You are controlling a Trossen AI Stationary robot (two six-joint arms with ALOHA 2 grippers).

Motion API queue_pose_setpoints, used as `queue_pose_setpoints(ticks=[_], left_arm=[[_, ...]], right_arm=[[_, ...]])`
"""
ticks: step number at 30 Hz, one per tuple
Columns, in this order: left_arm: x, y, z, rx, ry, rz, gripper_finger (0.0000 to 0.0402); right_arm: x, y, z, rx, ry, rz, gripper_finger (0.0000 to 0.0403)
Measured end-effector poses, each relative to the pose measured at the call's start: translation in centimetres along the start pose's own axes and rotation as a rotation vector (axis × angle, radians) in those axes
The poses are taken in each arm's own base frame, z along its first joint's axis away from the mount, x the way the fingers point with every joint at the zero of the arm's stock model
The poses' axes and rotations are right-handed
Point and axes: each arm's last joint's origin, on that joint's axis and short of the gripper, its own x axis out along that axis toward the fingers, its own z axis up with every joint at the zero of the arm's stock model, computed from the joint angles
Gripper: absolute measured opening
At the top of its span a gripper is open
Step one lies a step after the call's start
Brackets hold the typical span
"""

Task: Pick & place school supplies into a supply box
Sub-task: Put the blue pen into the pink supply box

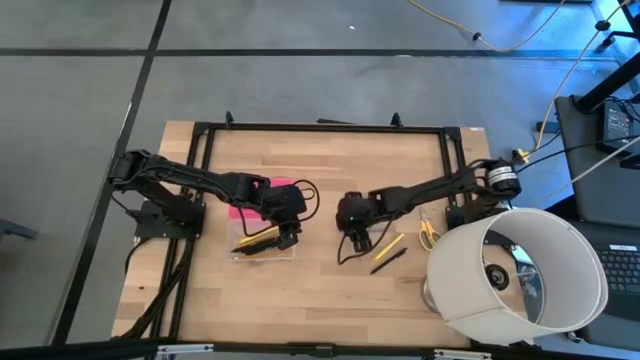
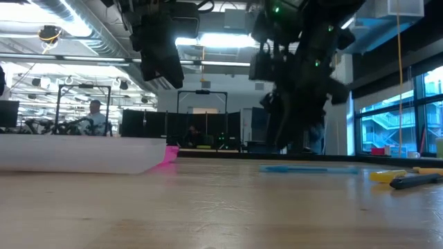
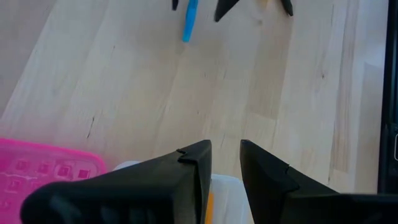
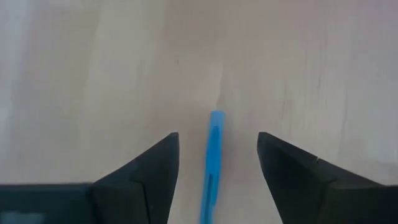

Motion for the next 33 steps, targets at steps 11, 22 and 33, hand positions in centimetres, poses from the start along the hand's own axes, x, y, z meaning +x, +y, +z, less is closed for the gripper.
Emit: queue_pose_setpoints(ticks=[11, 22, 33], left_arm=[[0.0, 0.0, 0.0, 0.0, 0.0, 0.0, 0.0077], [0.0, 0.0, 0.0, 0.0, 0.001, 0.001, 0.0077], [0.0, 0.0, 0.1, -0.01, -0.008, -0.005, 0.0077]], right_arm=[[2.3, 0.0, -0.9, 0.02, 0.085, -0.02, 0.0178], [3.8, 0.2, -1.5, 0.016, 0.153, -0.005, 0.0106], [3.5, 0.2, -1.6, 0.045, 0.15, -0.009, 0.0031]])
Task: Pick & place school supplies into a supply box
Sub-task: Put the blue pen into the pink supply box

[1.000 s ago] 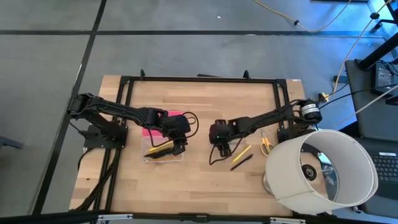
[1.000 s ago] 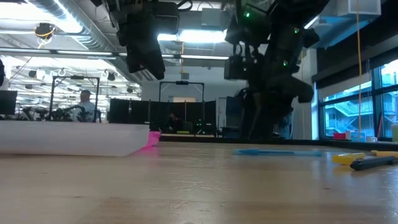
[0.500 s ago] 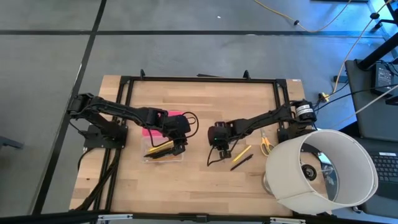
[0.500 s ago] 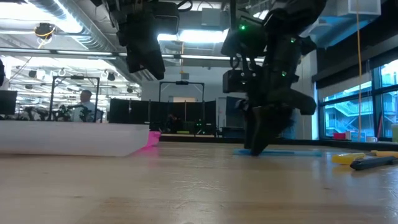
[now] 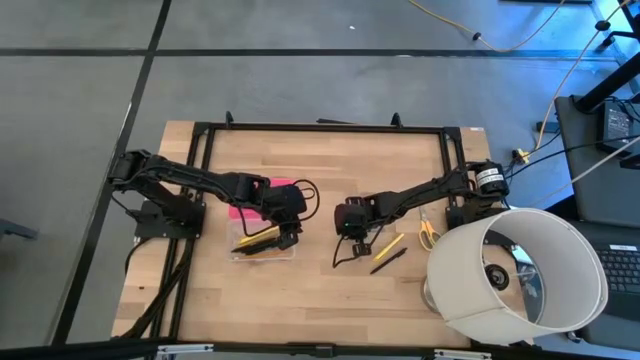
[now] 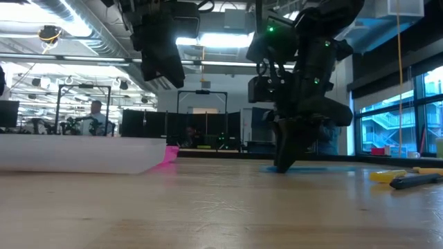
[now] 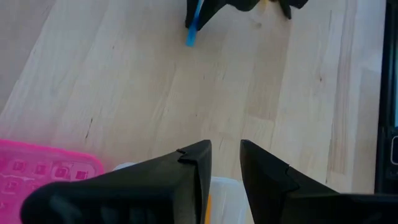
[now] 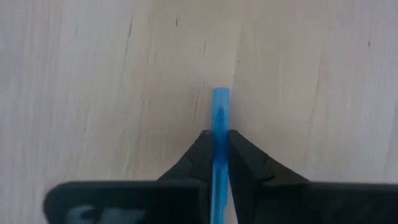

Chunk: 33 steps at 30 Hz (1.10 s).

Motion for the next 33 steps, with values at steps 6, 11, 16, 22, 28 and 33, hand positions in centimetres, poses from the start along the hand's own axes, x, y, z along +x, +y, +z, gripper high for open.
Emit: queue_pose_setpoints(ticks=[6, 11, 16, 22, 28, 33], left_arm=[[-1.8, -0.2, 0.2, 0.023, -0.065, -0.015, 0.0077], [-4.9, -0.4, 0.4, 0.043, -0.179, -0.007, 0.0077], [-8.2, -0.5, 0.6, 0.05, -0.344, 0.029, 0.0077], [-10.4, -0.9, 1.1, 0.088, -0.501, 0.013, 0.0077], [-11.0, -1.4, 1.6, 0.159, -0.582, -0.01, 0.0079], [-10.7, -1.7, 2.4, 0.205, -0.655, 0.0, 0.0112]], right_arm=[[-2.0, -0.4, 0.0, 0.05, -0.032, -0.028, 0.0035], [-5.6, -1.2, 0.6, 0.124, -0.161, -0.032, 0.0035], [-10.8, -2.5, 1.6, 0.201, -0.387, -0.043, 0.0035], [-18.9, -3.9, 3.5, 0.208, -0.785, -0.079, 0.0038], [-26.8, -4.2, 5.3, 0.127, -1.216, -0.084, 0.0039], [-30.0, -3.8, 6.0, 0.011, -1.42, 0.005, 0.004]])
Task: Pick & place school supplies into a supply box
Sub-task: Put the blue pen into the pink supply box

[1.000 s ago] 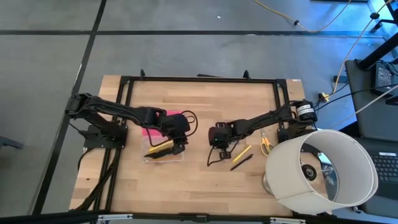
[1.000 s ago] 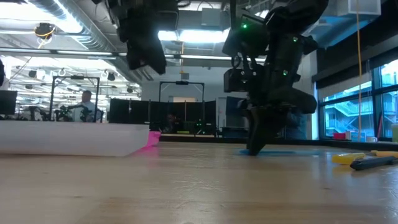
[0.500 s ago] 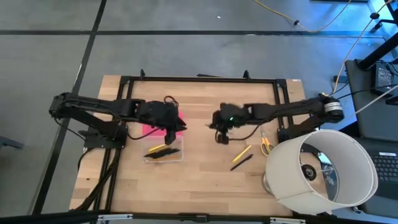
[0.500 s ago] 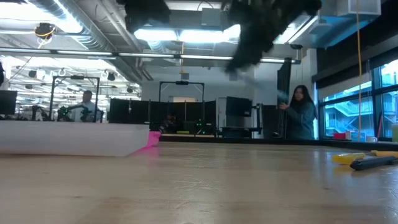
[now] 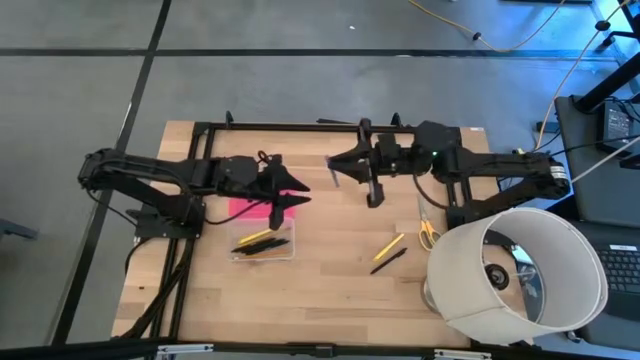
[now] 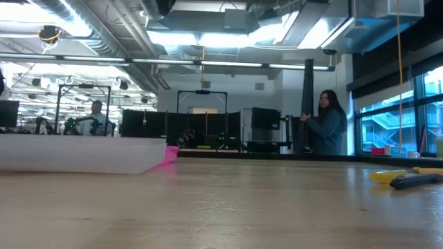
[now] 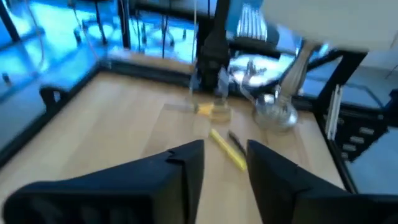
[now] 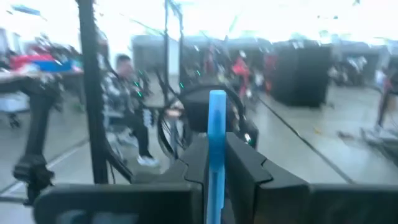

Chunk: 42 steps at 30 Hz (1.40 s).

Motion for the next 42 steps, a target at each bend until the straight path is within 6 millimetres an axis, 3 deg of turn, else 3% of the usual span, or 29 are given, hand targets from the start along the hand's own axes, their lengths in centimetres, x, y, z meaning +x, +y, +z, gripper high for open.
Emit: queue_pose_setpoints(ticks=[7, 15, 22, 32, 42], left_arm=[[1.4, -0.2, 0.4, 0.089, -0.071, 0.002, 0.0181], [3.3, -0.5, 0.9, 0.173, -0.189, -0.005, 0.0195], [4.0, -0.5, 0.8, 0.168, -0.211, 0.03, 0.0186], [3.6, -1.1, 2.1, 0.164, -0.337, -0.089, 0.0164], [3.6, -0.9, 2.1, 0.163, -0.345, -0.057, 0.0078]], right_arm=[[0.4, 0.5, 0.3, -0.029, -0.059, 0.022, 0.0041], [1.7, 0.8, -0.7, -0.005, -0.079, 0.063, 0.0041], [2.3, 0.7, -1.6, 0.021, -0.058, 0.063, 0.0041], [2.5, 0.7, -2.4, 0.031, 0.003, 0.063, 0.0041], [2.5, 0.7, -2.4, 0.031, 0.008, 0.063, 0.0041]])
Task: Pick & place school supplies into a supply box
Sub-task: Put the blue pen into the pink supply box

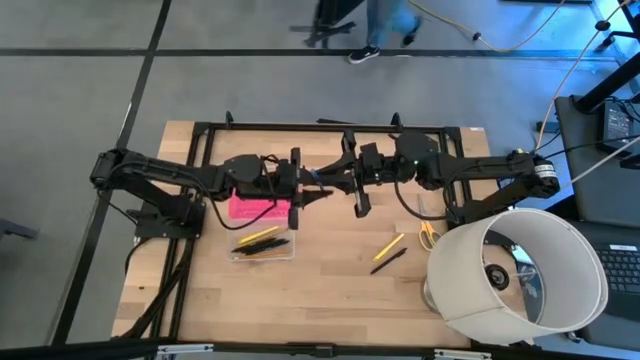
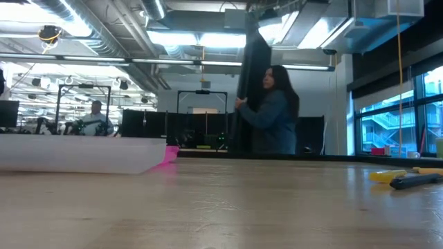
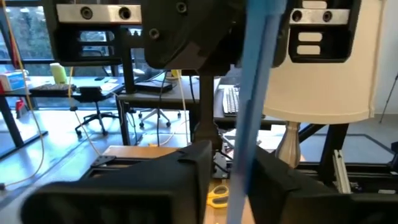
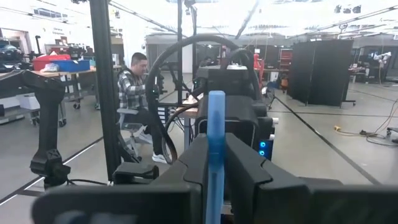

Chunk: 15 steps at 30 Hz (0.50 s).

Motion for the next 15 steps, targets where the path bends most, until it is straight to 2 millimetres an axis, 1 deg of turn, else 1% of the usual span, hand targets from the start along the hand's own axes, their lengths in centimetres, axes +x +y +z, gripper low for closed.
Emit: queue_pose_setpoints(ticks=[4, 6, 10, 15], left_arm=[[0.0, 0.0, 0.0, 0.022, 0.001, -0.001, 0.003], [0.0, 0.0, -0.1, 0.028, 0.006, -0.003, 0.0014], [0.0, 0.0, -0.2, 0.032, 0.016, -0.001, 0.0015], [-0.1, 0.0, -1.0, 0.027, 0.107, 0.004, 0.0013]], right_arm=[[0.0, 0.0, -0.1, 0.002, 0.01, -0.001, 0.0043], [0.0, 0.0, -0.2, 0.001, 0.023, -0.002, 0.0048], [-0.1, 0.0, -0.6, -0.012, 0.068, -0.003, 0.0077], [-0.2, -0.2, -1.2, -0.031, 0.129, -0.038, 0.0143]])
